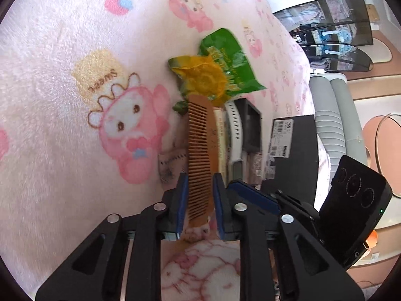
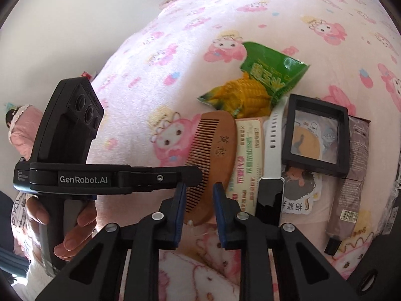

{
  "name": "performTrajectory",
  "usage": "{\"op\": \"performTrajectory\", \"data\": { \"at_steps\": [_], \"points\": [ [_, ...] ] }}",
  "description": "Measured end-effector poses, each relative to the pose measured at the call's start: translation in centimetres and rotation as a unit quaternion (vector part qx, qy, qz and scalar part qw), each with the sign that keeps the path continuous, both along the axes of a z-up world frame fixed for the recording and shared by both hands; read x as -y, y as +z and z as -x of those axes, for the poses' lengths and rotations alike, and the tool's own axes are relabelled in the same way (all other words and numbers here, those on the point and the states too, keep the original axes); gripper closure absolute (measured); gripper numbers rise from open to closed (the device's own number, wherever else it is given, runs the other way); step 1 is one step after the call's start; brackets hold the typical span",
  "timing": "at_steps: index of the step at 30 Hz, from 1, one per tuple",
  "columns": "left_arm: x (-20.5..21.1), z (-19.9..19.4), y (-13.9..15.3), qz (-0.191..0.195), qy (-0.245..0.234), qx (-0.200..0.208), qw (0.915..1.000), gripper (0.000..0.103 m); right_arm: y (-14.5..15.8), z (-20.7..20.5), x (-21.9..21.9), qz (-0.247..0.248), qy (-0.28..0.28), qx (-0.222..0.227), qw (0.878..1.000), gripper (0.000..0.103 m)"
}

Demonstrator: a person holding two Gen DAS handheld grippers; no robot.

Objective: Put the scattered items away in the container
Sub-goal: 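Lift the wooden comb off the pile with the left gripper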

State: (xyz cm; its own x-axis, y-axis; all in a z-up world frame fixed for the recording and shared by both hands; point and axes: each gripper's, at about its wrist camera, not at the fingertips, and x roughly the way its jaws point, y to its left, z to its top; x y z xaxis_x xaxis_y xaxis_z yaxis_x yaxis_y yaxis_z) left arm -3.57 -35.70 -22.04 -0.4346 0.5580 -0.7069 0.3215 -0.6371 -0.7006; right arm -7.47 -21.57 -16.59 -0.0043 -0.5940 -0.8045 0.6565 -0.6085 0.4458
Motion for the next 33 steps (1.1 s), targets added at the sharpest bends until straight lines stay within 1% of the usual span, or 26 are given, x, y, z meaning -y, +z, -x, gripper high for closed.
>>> {"op": "performTrajectory", "data": {
  "at_steps": [3,5,6,8,9,10,11,13,15,17,20,22,24,26,28,30,32,33],
  "points": [
    [-1.2,-0.9,2.4,0.008,-0.002,-0.025,0.9996,0.097,1.7,-0.8,-0.8,0.018,-0.002,-0.014,1.0,0.088],
    [-2.0,-1.0,3.8,0.02,-0.009,-0.037,0.9991,0.096,3.3,-1.7,-1.5,0.032,-0.001,-0.031,0.999,0.089],
    [-2.0,-0.9,4.0,0.025,-0.009,-0.035,0.999,0.096,4.0,-2.0,-2.1,0.036,-0.003,-0.038,0.999,0.089],
    [-2.1,-0.3,3.4,0.043,0.002,-0.01,0.999,0.096,4.6,-2.0,-2.8,0.038,-0.011,-0.037,0.999,0.089],
    [-2.4,0.0,3.0,0.048,0.01,-0.003,0.9988,0.094,4.4,-2.0,-3.1,0.033,-0.016,-0.034,0.999,0.089],
    [-2.1,0.0,2.6,0.041,0.013,0.001,0.9991,0.088,4.2,-1.9,-3.6,0.022,-0.022,-0.032,0.999,0.089],
    [-1.8,0.0,2.1,0.033,0.017,0.006,0.9993,0.084,4.0,-2.0,-4.3,0.014,-0.027,-0.03,0.999,0.089],
    [-1.5,0.1,1.0,0.016,0.017,0.016,0.9996,0.071,3.1,-2.0,-5.2,0.013,-0.024,-0.01,1.0,0.086],
    [-1.4,0.3,0.1,0.007,0.014,0.028,0.9995,0.07,2.1,-1.9,-5.8,0.007,-0.022,0.005,1.0,0.084],
    [-1.6,0.8,-0.8,-0.003,0.004,0.037,0.9993,0.07,1.2,-1.6,-5.5,-0.005,-0.022,0.006,1.0,0.083],
    [-1.9,1.4,-1.3,-0.005,-0.013,0.034,0.9993,0.07,0.1,-0.6,-4.6,-0.005,-0.022,0.02,1.0,0.082],
    [-1.9,1.9,-1.7,-0.007,-0.02,0.032,0.9993,0.07,-0.4,-0.1,-3.7,-0.011,-0.015,0.018,1.0,0.079],
    [-1.8,2.3,-2.2,-0.007,-0.021,0.035,0.9992,0.07,-1.1,0.2,-2.9,-0.029,-0.01,0.01,0.999,0.078],
    [-1.7,2.6,-2.5,0.0,-0.019,0.036,0.9992,0.07,-2.0,0.7,-2.4,-0.037,-0.02,0.014,0.999,0.078],
    [-1.7,2.7,-2.5,0.005,-0.021,0.033,0.9992,0.07,-2.5,1.1,-2.3,-0.027,-0.027,0.026,0.999,0.076],
    [-1.7,2.6,-2.4,0.011,-0.026,0.028,0.9992,0.07,-2.6,1.2,-2.2,-0.023,-0.022,0.025,0.999,0.075],
    [-1.7,2.7,-2.6,0.032,-0.025,0.037,0.9985,0.07,-2.4,1.0,-1.9,-0.025,-0.01,0.019,0.999,0.075],
    [-1.7,2.8,-3.0,0.046,-0.027,0.046,0.9975,0.068,-2.4,0.8,-1.7,-0.024,0.004,0.02,1.0,0.075]
  ]
}}
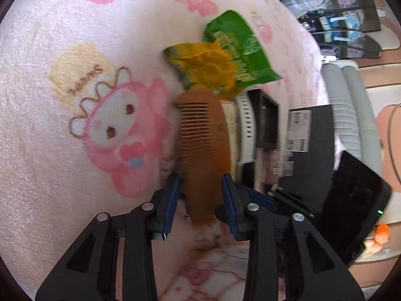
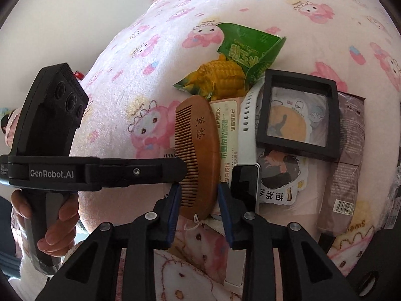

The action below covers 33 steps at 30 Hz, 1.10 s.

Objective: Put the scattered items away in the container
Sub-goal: 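Lift the wooden comb off the pile with the left gripper, then carry the wooden comb toward the black box with the left gripper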

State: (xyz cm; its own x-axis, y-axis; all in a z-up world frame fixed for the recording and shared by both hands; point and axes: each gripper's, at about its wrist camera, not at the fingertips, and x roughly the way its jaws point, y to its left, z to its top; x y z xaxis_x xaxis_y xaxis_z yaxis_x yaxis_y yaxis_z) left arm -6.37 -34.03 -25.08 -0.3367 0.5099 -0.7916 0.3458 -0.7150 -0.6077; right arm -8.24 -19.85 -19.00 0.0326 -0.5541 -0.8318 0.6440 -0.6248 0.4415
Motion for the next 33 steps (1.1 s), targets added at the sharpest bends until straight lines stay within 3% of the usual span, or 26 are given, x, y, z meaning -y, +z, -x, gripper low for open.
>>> {"op": "performTrajectory", "data": {
  "at_steps": [2,6,7,10,16,21,25,29,33],
  "points": [
    [0.5,-0.1,-1.0,-0.033,0.012,0.004,0.9994,0.067,0.0,-0.4,0.5,0.0,0.021,0.001,1.0,0.076],
    [0.9,-0.6,-0.8,-0.079,0.02,-0.022,0.9964,0.073,-0.2,-0.3,0.6,0.006,0.01,-0.005,1.0,0.077],
    [0.7,-0.7,-0.4,-0.079,0.017,-0.029,0.9963,0.08,-0.3,-0.1,0.6,0.01,0.009,0.003,1.0,0.077],
    [-0.4,-1.2,1.6,-0.044,0.007,-0.045,0.998,0.082,0.1,-0.4,0.7,0.018,0.015,0.009,1.0,0.076],
    [-1.9,-2.2,5.0,-0.019,-0.001,-0.082,0.9964,0.089,2.2,-1.8,-0.4,0.055,0.011,0.023,0.998,0.076],
    [-3.5,-2.7,6.1,-0.03,-0.01,-0.086,0.9958,0.091,3.7,-2.7,-2.1,0.052,0.004,0.0,0.999,0.076],
    [-5.8,-3.3,7.7,-0.063,-0.035,-0.103,0.9921,0.091,5.0,-3.1,-5.3,0.069,-0.019,0.002,0.997,0.076],
    [-11.2,-3.7,9.6,-0.047,-0.086,-0.104,0.9898,0.091,7.2,-4.5,-10.4,0.098,-0.048,0.012,0.994,0.076],
    [-16.5,-3.7,10.3,-0.038,-0.137,-0.096,0.9852,0.09,8.5,-6.4,-15.4,0.093,-0.082,-0.003,0.992,0.076]
  ]
}}
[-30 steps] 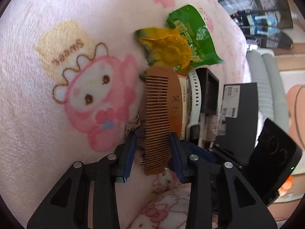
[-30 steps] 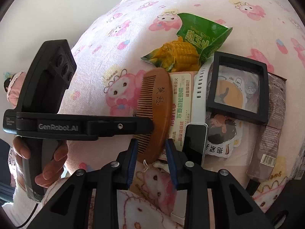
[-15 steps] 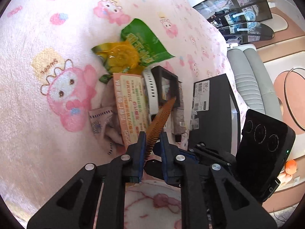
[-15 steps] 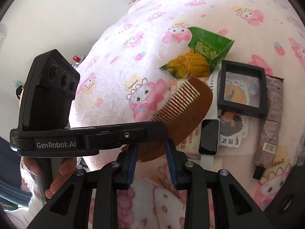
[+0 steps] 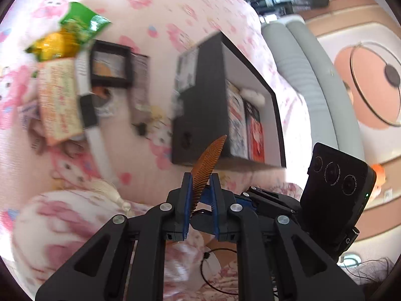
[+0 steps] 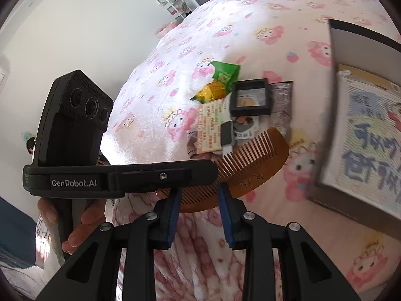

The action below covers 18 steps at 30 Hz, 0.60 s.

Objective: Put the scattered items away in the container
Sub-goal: 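Carry the wooden comb toward the black box with the left gripper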

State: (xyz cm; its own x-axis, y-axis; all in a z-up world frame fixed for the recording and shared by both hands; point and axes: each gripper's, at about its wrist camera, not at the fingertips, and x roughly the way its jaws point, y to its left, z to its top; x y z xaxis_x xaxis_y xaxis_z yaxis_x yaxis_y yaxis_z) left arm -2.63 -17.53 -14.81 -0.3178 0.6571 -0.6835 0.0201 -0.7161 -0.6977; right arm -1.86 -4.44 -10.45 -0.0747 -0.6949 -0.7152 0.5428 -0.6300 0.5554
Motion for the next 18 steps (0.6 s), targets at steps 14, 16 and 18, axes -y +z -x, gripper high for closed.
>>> {"op": "performTrajectory", "data": {
  "at_steps": [14,16,18],
  "points": [
    [-9.4,0.2,-3.8,0.048,-0.055,0.047,0.9962,0.095,-5.7,-1.6,-12.8,-0.021,-0.102,0.057,0.993,0.074],
    [-7.8,0.2,-3.6,0.059,-0.033,0.046,0.9967,0.094,-5.9,-1.5,-12.6,-0.019,-0.096,0.06,0.993,0.074],
    [-6.0,0.3,-3.7,0.078,-0.002,0.053,0.9956,0.092,-6.2,-1.5,-12.1,-0.016,-0.086,0.064,0.994,0.073]
  ]
}}
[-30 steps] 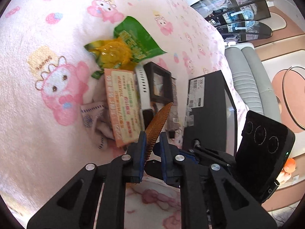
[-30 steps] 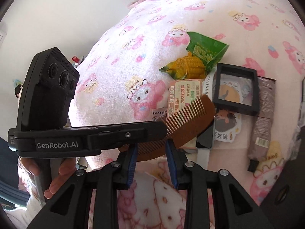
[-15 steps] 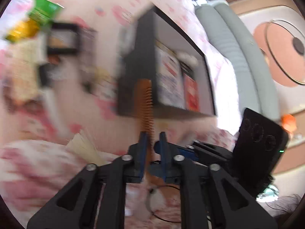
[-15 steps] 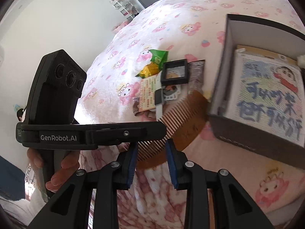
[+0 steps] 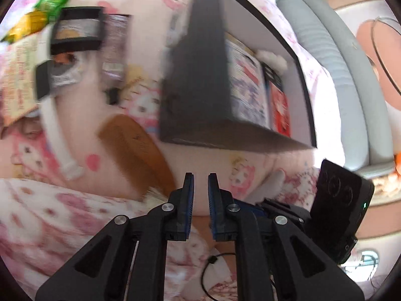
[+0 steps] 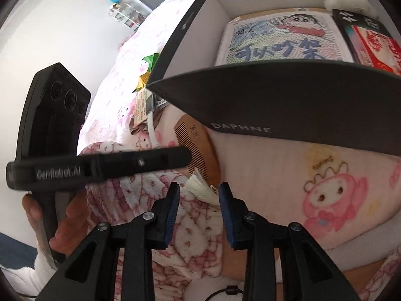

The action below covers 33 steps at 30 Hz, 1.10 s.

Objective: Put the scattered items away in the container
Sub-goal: 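Carry the wooden comb toward the black box with the left gripper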

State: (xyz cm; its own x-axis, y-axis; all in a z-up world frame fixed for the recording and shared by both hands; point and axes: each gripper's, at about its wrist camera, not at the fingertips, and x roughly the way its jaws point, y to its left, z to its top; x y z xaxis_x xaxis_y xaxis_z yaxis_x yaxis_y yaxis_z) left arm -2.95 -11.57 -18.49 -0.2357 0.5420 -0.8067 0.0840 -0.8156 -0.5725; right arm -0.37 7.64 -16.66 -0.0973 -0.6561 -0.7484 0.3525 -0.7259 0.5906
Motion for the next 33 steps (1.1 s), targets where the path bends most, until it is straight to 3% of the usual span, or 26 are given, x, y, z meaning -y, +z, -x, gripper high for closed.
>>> {"op": "performTrajectory", "data": {
  "at_steps": [4,8,15,19,24,29,33],
  "points": [
    [2.5,1.3,-0.9,0.051,0.047,0.027,0.9972,0.085,-1.6,0.1,1.4,-0.025,0.013,0.022,0.999,0.072],
    [2.6,3.4,-1.5,0.122,0.057,0.037,0.9902,0.079,-3.8,0.0,2.6,-0.057,0.019,0.058,0.996,0.072],
    [3.0,6.1,-4.3,0.123,0.064,0.075,0.9875,0.068,-5.5,0.3,2.8,-0.042,0.009,0.073,0.996,0.068],
    [3.0,6.6,-5.3,0.116,0.058,0.094,0.987,0.06,-5.6,0.7,3.1,-0.028,0.011,0.066,0.997,0.076],
    [3.1,5.2,-4.8,0.115,0.062,0.1,0.9864,0.06,-6.2,0.9,3.0,-0.027,-0.001,0.068,0.997,0.081],
    [1.7,3.1,-4.8,0.055,0.05,0.113,0.9908,0.061,-4.3,1.0,0.3,0.004,-0.041,0.055,0.998,0.082],
    [-0.5,2.3,-4.7,0.075,0.023,0.101,0.9918,0.065,-1.8,1.5,-1.6,-0.01,-0.061,0.011,0.998,0.082]
  ]
}}
